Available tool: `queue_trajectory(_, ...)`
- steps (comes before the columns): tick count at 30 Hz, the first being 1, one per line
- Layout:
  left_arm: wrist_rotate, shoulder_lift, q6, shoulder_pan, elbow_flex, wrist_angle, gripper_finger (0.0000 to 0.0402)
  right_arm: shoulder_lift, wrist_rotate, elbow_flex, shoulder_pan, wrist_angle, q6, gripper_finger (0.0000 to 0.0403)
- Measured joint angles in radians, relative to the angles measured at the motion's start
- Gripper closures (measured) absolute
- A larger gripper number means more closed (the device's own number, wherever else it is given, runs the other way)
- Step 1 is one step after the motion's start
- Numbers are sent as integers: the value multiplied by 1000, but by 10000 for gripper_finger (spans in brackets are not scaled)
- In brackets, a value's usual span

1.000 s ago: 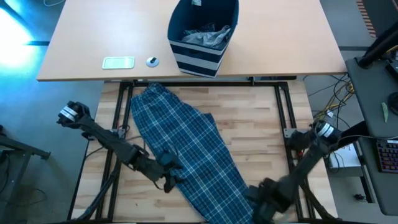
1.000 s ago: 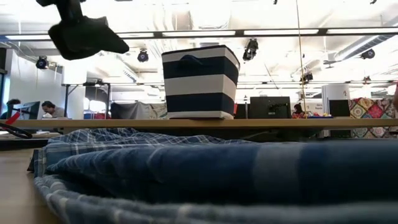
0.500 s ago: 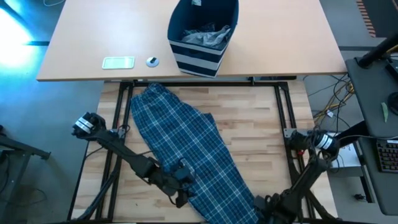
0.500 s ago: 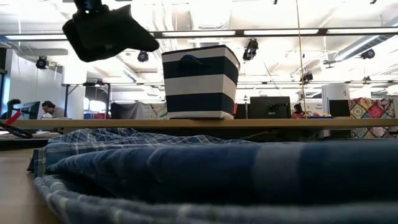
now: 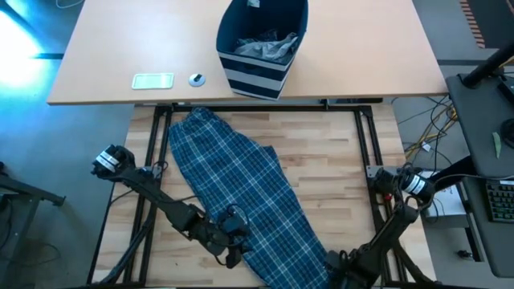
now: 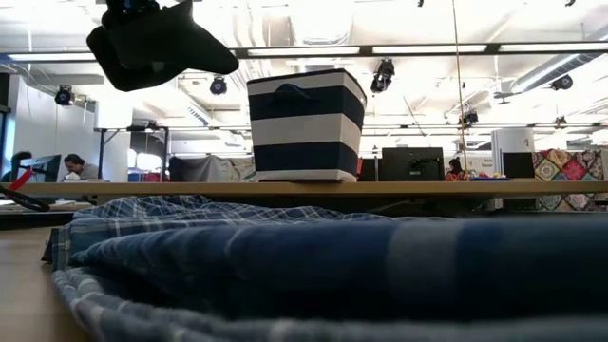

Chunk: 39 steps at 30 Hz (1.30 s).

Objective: Fold Laundry from Bin
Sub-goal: Fold the blue patterned pants

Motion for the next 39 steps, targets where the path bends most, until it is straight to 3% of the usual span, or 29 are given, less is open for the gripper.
queue_trajectory(3, -18, -3, 3, 0, 0, -1, 162, -7, 30, 1, -17, 12, -43, 376)
queue_trajectory(6, -20, -8, 8, 0, 0, -4, 162, -25, 81, 11, -38, -5, -89, 390)
queue_trajectory(10, -45, -24, 11, 0, -1, -47, 162, -86, 179, 24, -87, -54, -157, 393)
queue_trajectory(18, -85, -86, 15, 0, -2, -143, 162, -241, 260, 2, -265, -176, -383, 394)
queue_trajectory(23, -154, -129, 21, 0, -2, -227, 162, -283, 263, -26, -438, -181, -598, 394)
queue_trajectory(31, -158, -135, 9, -6, -3, -281, 162, -294, 263, -51, -742, -182, -898, 394)
queue_trajectory(39, -225, -47, 156, -4, -3, -166, 162, -293, 204, -108, -966, -180, -981, 390)
